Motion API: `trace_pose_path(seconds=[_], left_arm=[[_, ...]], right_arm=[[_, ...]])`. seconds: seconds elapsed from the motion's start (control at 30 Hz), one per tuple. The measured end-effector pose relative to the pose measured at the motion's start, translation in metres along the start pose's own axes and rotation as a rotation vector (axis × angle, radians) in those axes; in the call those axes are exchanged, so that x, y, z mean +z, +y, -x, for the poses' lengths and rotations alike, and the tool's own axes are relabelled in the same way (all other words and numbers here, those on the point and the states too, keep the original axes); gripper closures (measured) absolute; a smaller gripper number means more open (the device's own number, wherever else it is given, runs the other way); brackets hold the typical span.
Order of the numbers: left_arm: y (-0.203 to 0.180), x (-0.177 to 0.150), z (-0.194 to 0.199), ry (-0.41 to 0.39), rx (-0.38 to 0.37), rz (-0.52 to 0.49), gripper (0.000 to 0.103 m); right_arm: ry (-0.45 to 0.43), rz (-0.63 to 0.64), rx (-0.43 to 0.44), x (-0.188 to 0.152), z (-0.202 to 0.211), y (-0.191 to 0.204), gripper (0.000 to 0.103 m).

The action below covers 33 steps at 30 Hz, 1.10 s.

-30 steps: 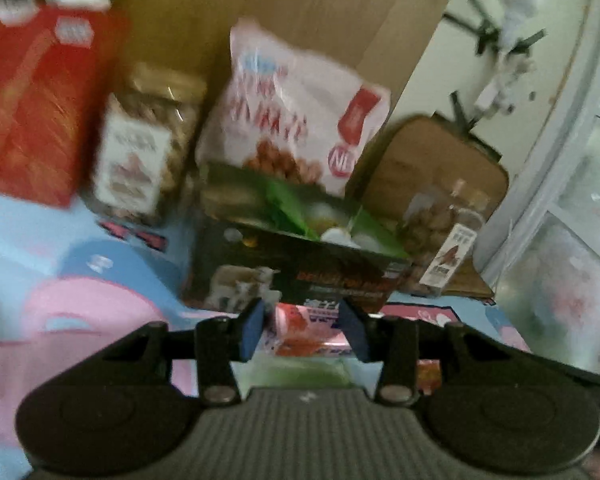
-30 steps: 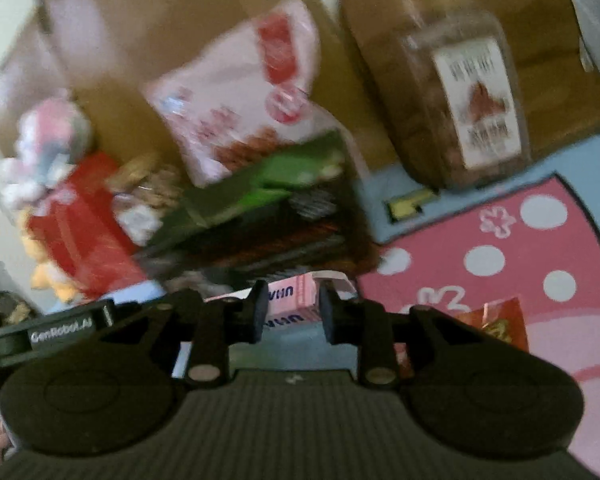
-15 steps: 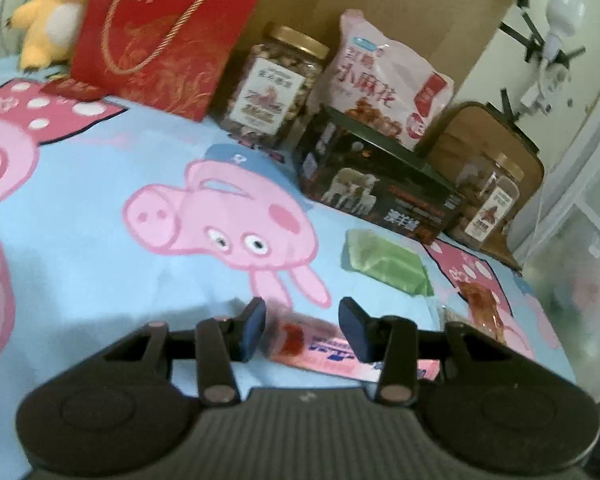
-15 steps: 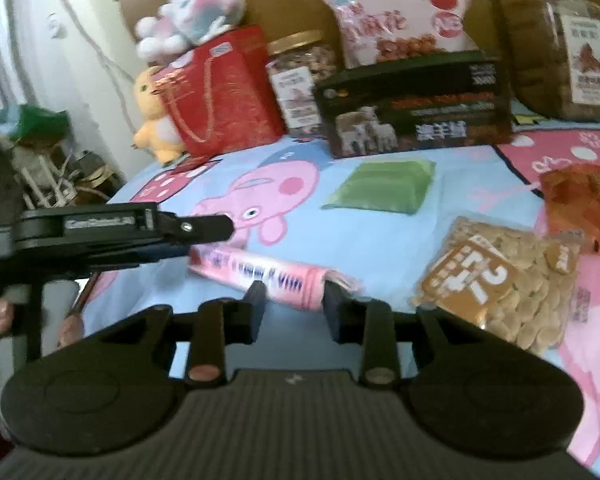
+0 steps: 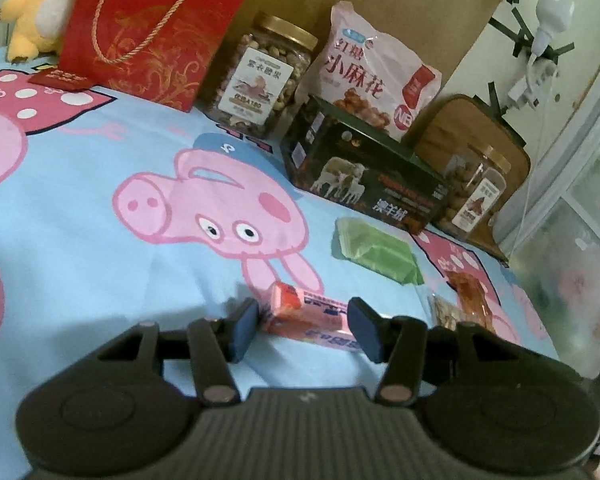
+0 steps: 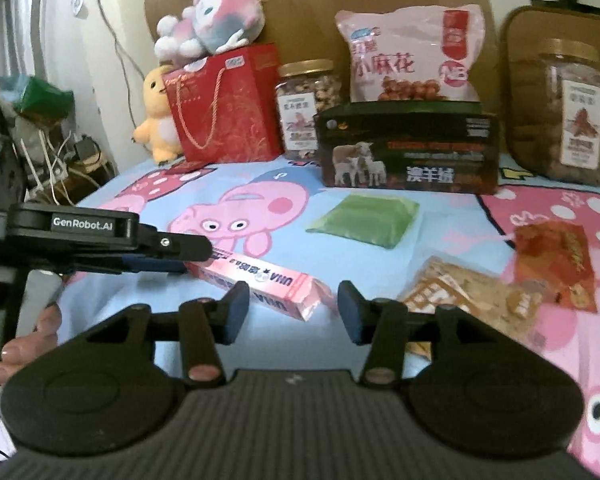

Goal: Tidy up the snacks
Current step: 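Reach the left gripper to the pink wrapped bar and grasp it, then carry the pink bar into the tin box and release it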

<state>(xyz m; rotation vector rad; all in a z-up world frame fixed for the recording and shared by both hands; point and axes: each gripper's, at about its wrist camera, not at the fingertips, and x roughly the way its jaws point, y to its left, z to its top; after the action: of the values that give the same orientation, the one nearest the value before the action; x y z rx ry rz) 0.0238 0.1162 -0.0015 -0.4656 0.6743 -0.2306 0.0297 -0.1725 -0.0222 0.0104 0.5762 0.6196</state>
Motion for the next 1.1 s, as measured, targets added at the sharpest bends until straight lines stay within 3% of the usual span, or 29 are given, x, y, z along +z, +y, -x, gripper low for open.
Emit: trace_pose_path(seconds=[0.1, 0.17, 0.23, 0.5, 0.7, 0.87, 1.0, 1.1], left_arm=[[-0.002, -0.001, 0.0, -0.001, 0.002, -0.016, 0.055], [-0.004, -0.002, 0.0, -0.005, 0.014, -0.028, 0.056], [-0.007, -0.001, 0.001, 0.002, 0.017, -0.019, 0.056], [-0.042, 0.051, -0.009, -0.081, -0.042, -0.08, 0.056], [-0.066, 0.119, -0.052, -0.148, -0.075, -0.102, 0.056], [-0.066, 0.156, -0.104, -0.128, -0.04, -0.083, 0.056], [-0.066, 0.162, -0.144, -0.07, 0.019, -0.117, 0.056], [-0.071, 0.16, -0.154, -0.087, 0.074, -0.178, 0.053]], right_arm=[[0.038, 0.003, 0.003, -0.001, -0.01, 0.002, 0.055], [0.04, 0.001, -0.02, -0.003, -0.012, 0.004, 0.072], [0.036, 0.011, -0.039, -0.004, -0.011, 0.007, 0.074], [-0.106, 0.018, -0.109, 0.027, 0.003, -0.005, 0.075], [-0.168, -0.047, -0.143, 0.086, -0.014, -0.047, 0.076], [-0.17, -0.122, -0.169, 0.132, -0.053, -0.079, 0.076], [-0.143, -0.077, -0.231, 0.142, -0.081, -0.085, 0.074], [-0.103, -0.07, -0.237, 0.142, -0.098, -0.091, 0.069]])
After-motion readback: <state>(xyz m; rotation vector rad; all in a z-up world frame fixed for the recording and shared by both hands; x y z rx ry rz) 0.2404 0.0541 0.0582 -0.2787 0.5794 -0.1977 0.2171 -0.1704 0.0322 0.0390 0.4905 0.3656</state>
